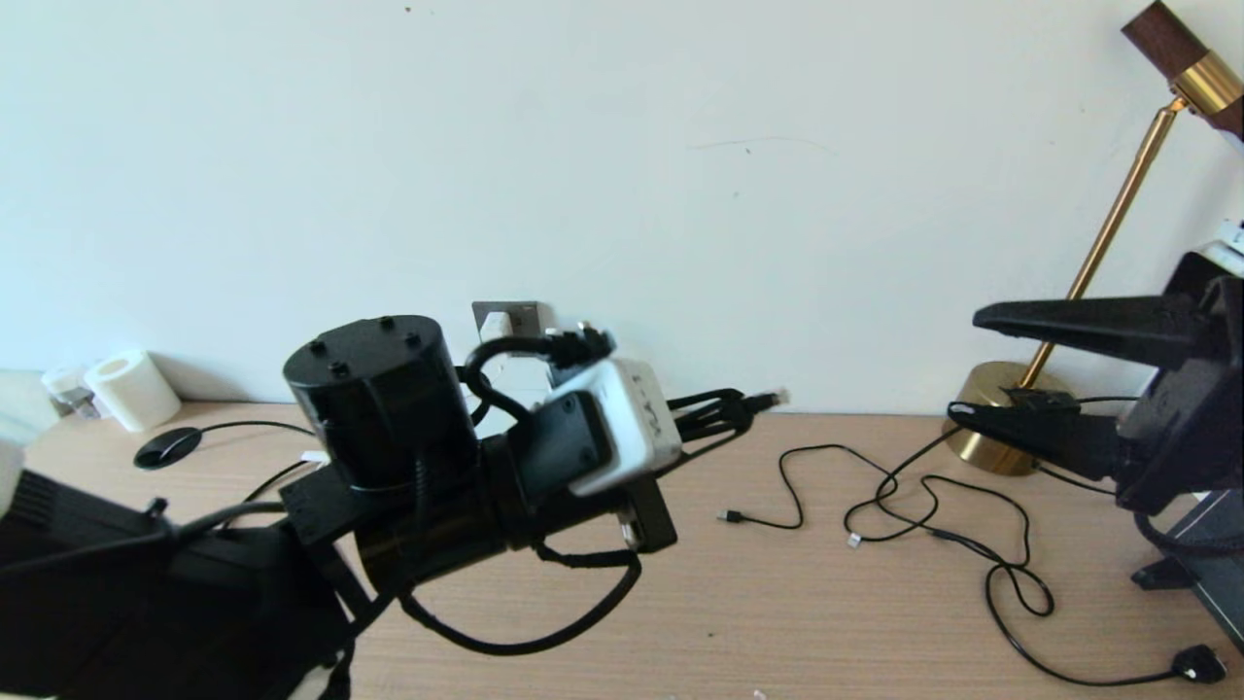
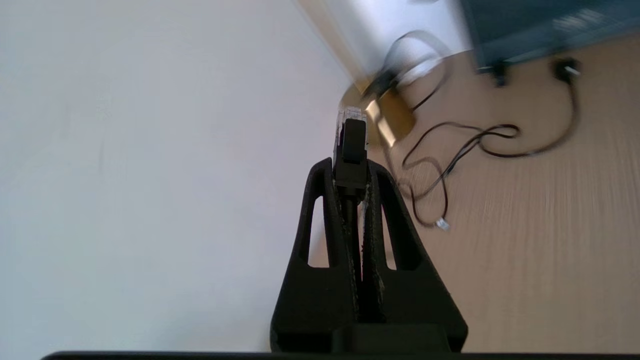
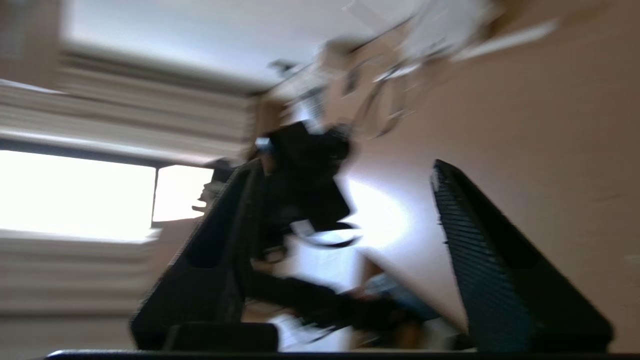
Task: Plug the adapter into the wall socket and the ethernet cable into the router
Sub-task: Align cable and router interface
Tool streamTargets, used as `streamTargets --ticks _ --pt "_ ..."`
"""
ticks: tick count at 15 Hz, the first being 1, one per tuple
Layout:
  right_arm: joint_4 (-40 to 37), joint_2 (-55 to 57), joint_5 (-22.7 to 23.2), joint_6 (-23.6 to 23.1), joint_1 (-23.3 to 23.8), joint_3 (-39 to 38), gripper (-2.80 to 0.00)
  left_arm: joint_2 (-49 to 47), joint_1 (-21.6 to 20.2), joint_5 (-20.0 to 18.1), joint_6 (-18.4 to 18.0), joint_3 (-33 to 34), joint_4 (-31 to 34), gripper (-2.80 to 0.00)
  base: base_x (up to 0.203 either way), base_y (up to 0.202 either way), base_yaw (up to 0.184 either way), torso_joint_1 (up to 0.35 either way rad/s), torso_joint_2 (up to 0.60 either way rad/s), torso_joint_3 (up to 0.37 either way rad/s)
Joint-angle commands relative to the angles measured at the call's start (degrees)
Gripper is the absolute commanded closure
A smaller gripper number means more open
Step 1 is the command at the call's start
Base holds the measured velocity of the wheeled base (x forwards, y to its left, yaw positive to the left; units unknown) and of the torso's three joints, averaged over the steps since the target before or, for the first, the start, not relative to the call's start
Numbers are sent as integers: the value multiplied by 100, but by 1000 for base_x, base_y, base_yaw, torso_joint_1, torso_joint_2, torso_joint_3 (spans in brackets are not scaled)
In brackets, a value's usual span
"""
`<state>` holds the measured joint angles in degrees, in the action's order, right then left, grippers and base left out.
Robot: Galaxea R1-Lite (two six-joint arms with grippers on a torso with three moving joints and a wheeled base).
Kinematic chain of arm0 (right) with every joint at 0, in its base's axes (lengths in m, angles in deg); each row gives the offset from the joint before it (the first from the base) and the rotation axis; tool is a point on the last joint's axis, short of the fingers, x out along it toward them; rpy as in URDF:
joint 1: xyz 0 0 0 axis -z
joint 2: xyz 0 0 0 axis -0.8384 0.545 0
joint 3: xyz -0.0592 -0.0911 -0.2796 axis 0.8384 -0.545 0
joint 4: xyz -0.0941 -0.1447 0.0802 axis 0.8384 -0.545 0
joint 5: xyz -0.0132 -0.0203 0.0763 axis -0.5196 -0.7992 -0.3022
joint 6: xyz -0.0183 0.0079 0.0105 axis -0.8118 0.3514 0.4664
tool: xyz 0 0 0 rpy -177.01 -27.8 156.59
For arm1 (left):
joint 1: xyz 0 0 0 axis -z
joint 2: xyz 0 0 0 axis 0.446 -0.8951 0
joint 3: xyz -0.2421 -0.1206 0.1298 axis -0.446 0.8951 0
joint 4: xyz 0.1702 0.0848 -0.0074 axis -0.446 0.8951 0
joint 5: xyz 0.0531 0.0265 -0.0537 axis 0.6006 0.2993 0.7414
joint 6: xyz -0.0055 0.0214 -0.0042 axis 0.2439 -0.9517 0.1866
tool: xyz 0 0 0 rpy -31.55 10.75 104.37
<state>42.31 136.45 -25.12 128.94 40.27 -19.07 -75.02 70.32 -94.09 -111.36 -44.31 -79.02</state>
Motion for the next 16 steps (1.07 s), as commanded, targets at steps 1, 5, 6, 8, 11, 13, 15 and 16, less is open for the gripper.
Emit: streamTargets --ticks 1,5,6,8,11,13,15,16 --pt "-558 -550 -997 -1855 27 -162 0 184 -61 1491 1899 177 -96 0 0 0 0 0 0 0" --pt "-1274 -2022 -2757 -4094 52 -1100 0 81 -402 3003 4018 444 157 0 0 0 0 0 0 0" --pt "-1598 -2446 -3138 -4631 55 -1260 0 37 -617 3099 4166 512 255 0 0 0 0 0 0 0" --pt "-2462 -3338 -3889 -5274 59 -1436 0 -46 -1174 3130 4249 658 310 0 0 0 0 0 0 0" --pt "-3590 -4489 -4861 -5592 304 -1625 0 -261 -1903 3126 4405 967 343 0 0 0 0 0 0 0" --pt "-3971 -5076 -5014 -5769 1226 -1774 0 -440 -2194 3271 4418 1138 443 0 0 0 0 0 0 0" --pt "-4072 -5801 -4862 -5879 1579 -2094 0 -626 -2285 3612 4424 989 553 0 0 0 0 0 0 0" --pt "-4063 -6191 -4614 -5928 1622 -2347 0 -758 -2290 3658 4424 902 559 0 0 0 0 0 0 0"
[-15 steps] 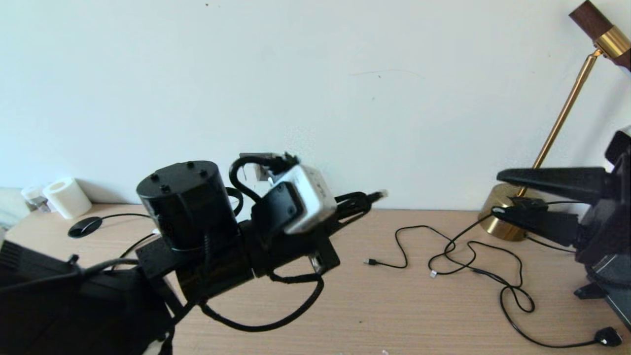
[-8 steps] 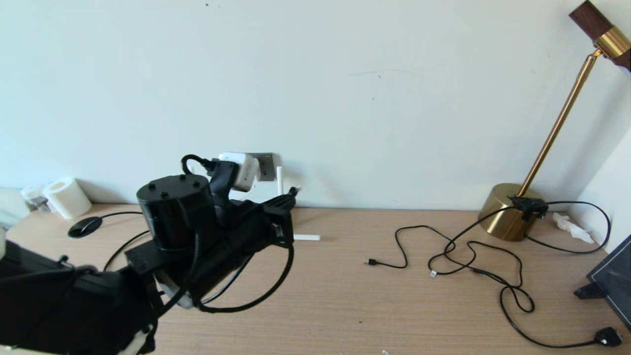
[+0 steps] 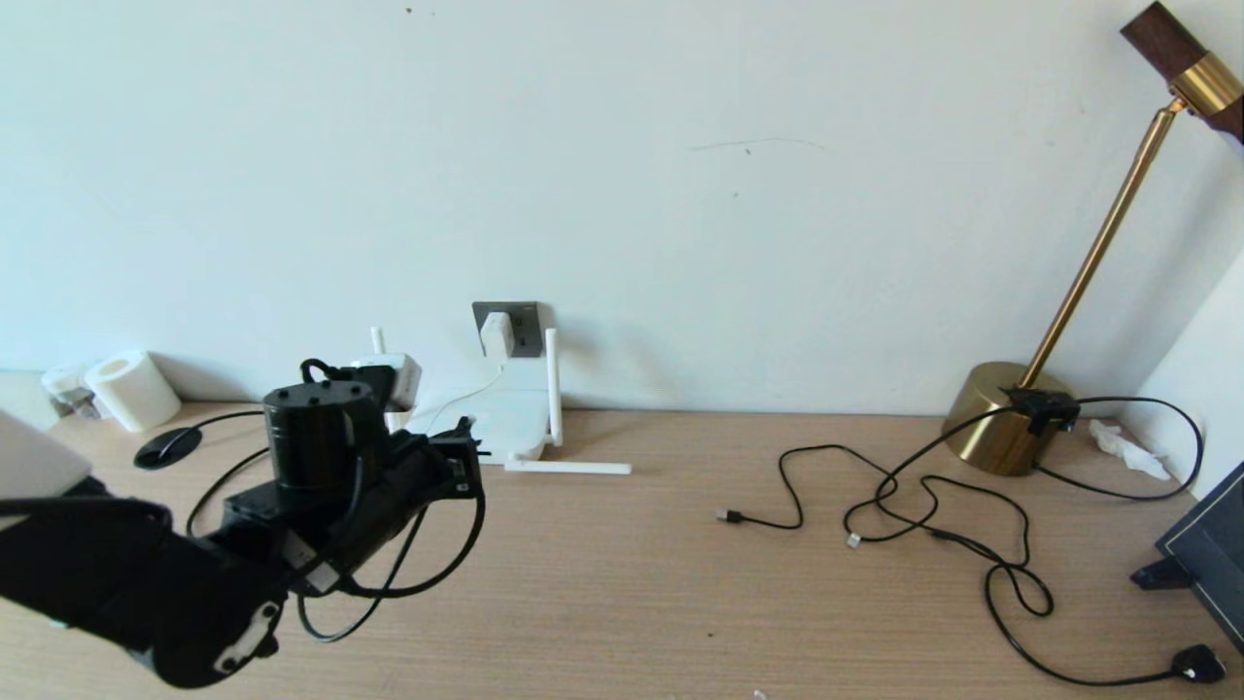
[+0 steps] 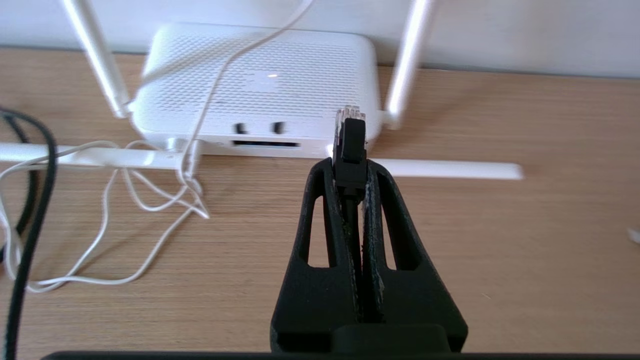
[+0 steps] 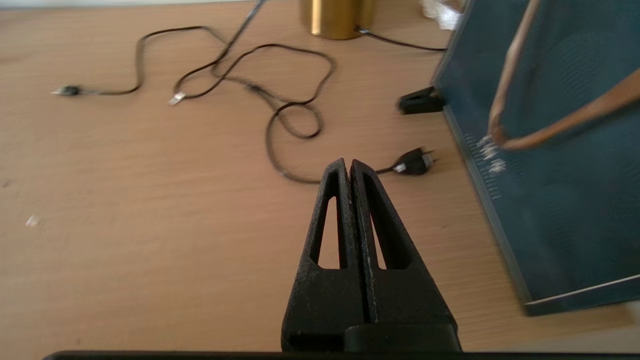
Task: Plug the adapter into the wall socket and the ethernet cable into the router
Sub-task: Align cable and router interface
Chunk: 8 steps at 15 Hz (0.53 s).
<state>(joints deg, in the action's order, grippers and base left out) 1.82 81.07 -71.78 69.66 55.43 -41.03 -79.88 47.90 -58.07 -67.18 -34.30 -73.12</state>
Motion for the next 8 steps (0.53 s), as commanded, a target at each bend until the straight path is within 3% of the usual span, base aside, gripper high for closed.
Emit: streamTargets --ticks 1,3,4,8 --pt "-3 -985 335 -68 131 -485 0 -397 -49 78 1 -208 -25 0 0 0 0 0 0 0" --pt "256 -1198 708 -176 158 -1333 0 -553 -66 99 -1 -401 -25 0 0 0 0 0 0 0" --pt "768 -1217 812 -207 166 -1557 0 -499 -59 90 -1 -342 -27 0 0 0 0 0 0 0" --pt "999 -1232 938 -248 172 -1693 0 -426 -63 74 -1 -205 -36 0 0 0 0 0 0 0"
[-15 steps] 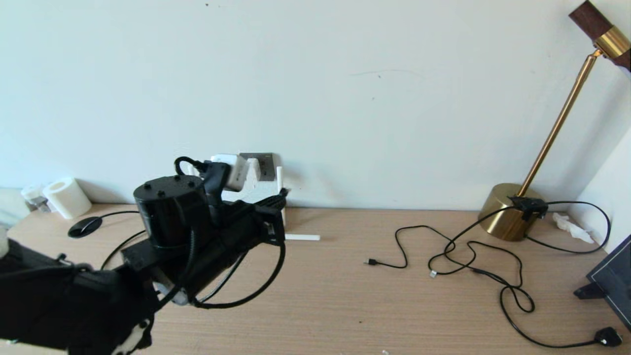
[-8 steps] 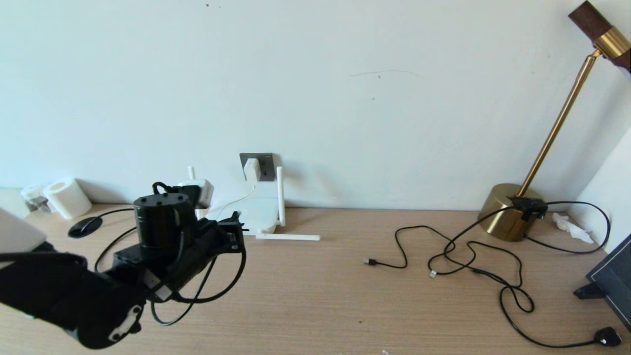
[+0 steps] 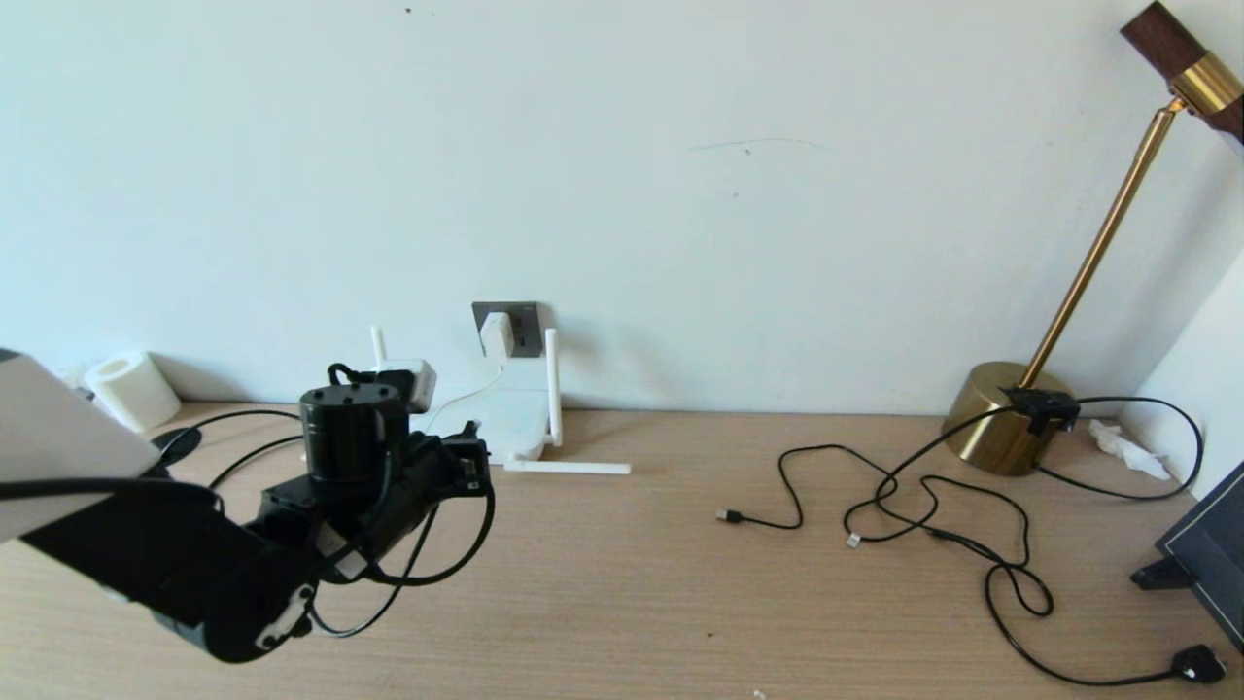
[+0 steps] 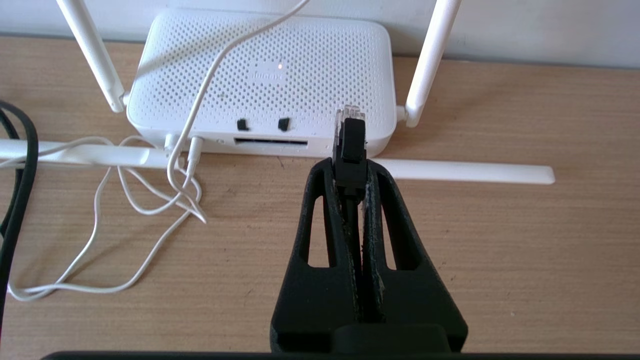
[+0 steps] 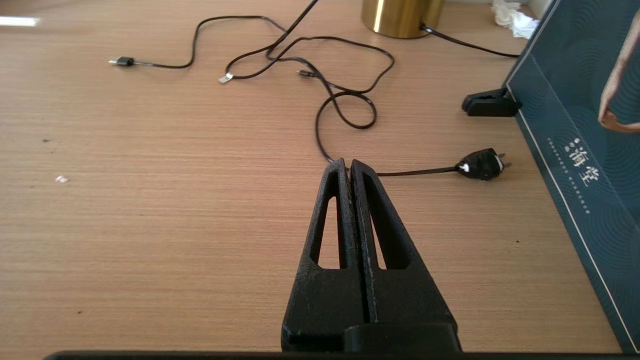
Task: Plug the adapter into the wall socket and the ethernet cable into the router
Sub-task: Align cable and router interface
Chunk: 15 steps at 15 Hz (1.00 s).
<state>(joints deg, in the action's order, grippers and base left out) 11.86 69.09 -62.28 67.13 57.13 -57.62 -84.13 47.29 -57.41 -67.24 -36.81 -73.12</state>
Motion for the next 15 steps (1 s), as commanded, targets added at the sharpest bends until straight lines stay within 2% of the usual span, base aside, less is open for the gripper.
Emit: streamTargets --ticks 1,2,4,5,9,12,15 --pt "28 -34 3 -19 2 -56 0 0 0 11 -1 120 -36 0 0 0 0 0 0 0" --pt "192 -34 18 -85 2 -140 0 -4 2 24 -14 246 -36 0 0 0 0 0 0 0" --pt "1195 -33 38 -222 0 -465 0 -122 -17 44 -35 548 -65 0 0 0 0 0 0 0" --pt "1314 -33 45 -239 1 -510 0 -218 -77 44 -15 596 -86 0 0 0 0 0 0 0" --pt "1226 -25 52 -213 -2 -535 0 -668 -178 61 -2 806 -589 0 0 0 0 0 0 0" --pt "1250 -32 26 192 2 -535 0 -1218 -206 215 -1 964 -1273 0 0 0 0 0 0 0" --pt "1254 -31 8 236 2 -535 0 -1590 -209 236 -30 916 -1669 0 0 0 0 0 0 0"
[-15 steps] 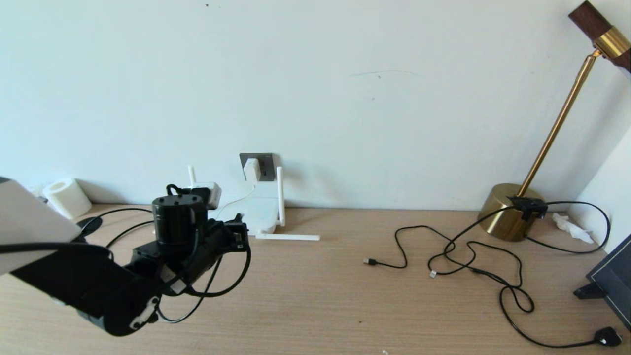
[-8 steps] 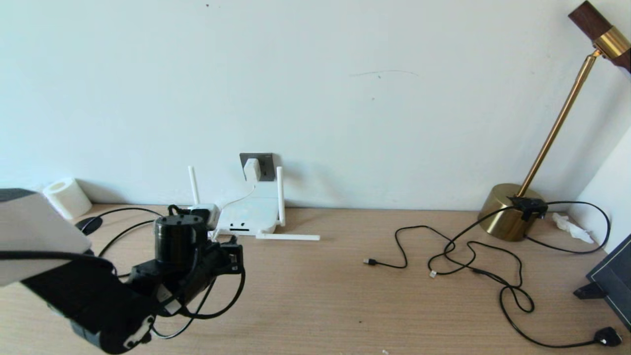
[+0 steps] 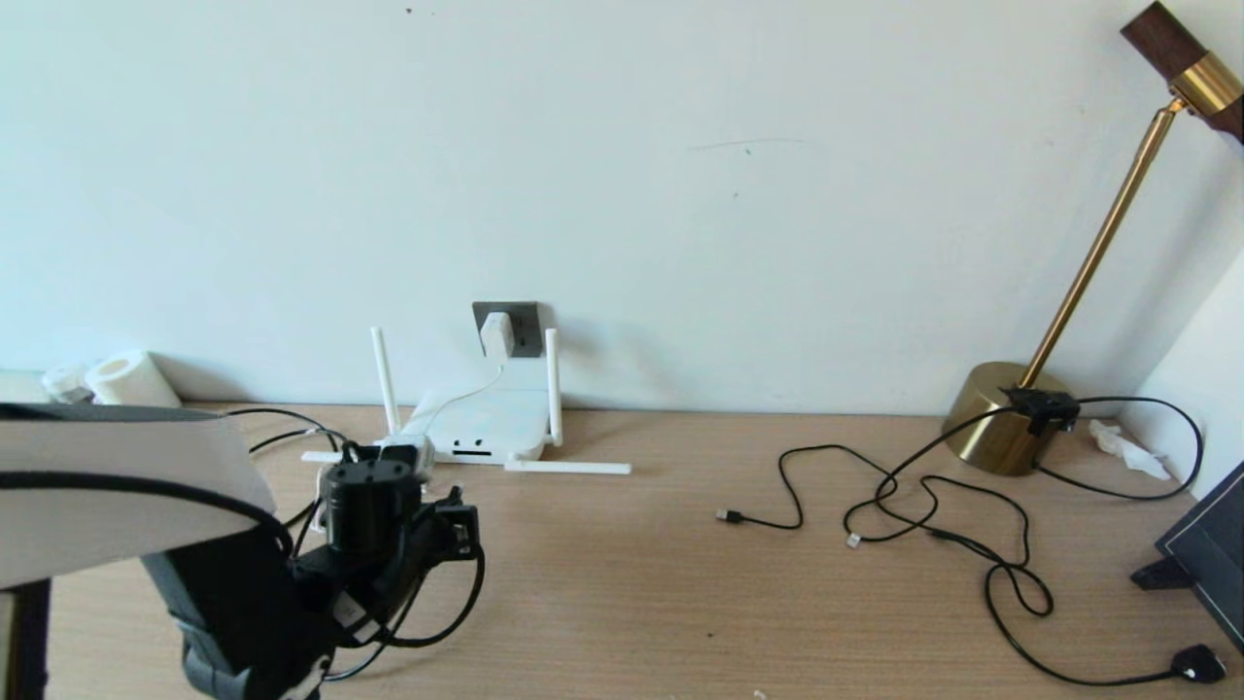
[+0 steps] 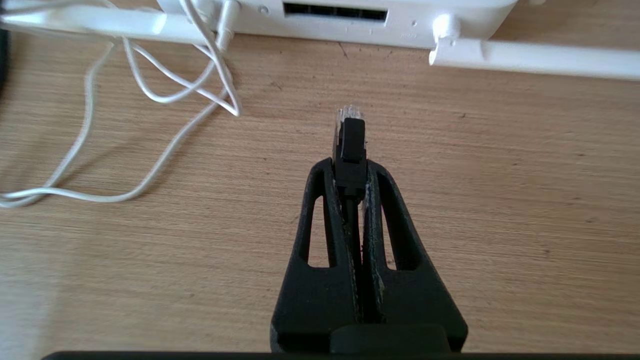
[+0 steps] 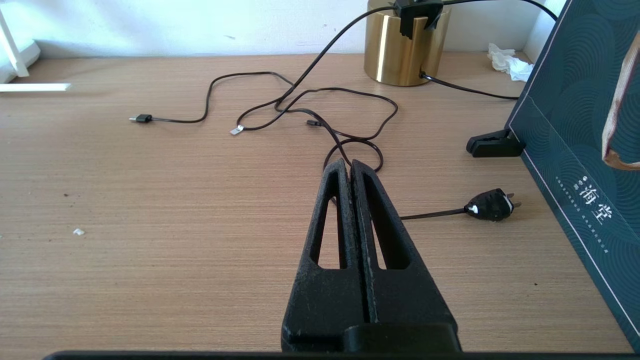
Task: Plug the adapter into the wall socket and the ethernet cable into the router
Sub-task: Align cable and router interface
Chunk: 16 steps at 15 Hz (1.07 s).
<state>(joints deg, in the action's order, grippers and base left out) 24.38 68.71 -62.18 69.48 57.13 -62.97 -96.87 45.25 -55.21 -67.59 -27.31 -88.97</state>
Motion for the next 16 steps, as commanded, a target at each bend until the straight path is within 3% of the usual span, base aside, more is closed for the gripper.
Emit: streamTargets --ticks 1,11,16 --pt "2 6 3 1 2 0 0 -348 -8 -7 19 -108 -86 0 0 0 0 0 0 0" --pt "2 13 -2 1 2 0 0 -712 -39 -179 14 -693 -59 0 0 0 0 0 0 0" --pt "2 6 5 1 2 0 0 -601 -54 -725 14 -662 -60 0 0 0 0 0 0 0"
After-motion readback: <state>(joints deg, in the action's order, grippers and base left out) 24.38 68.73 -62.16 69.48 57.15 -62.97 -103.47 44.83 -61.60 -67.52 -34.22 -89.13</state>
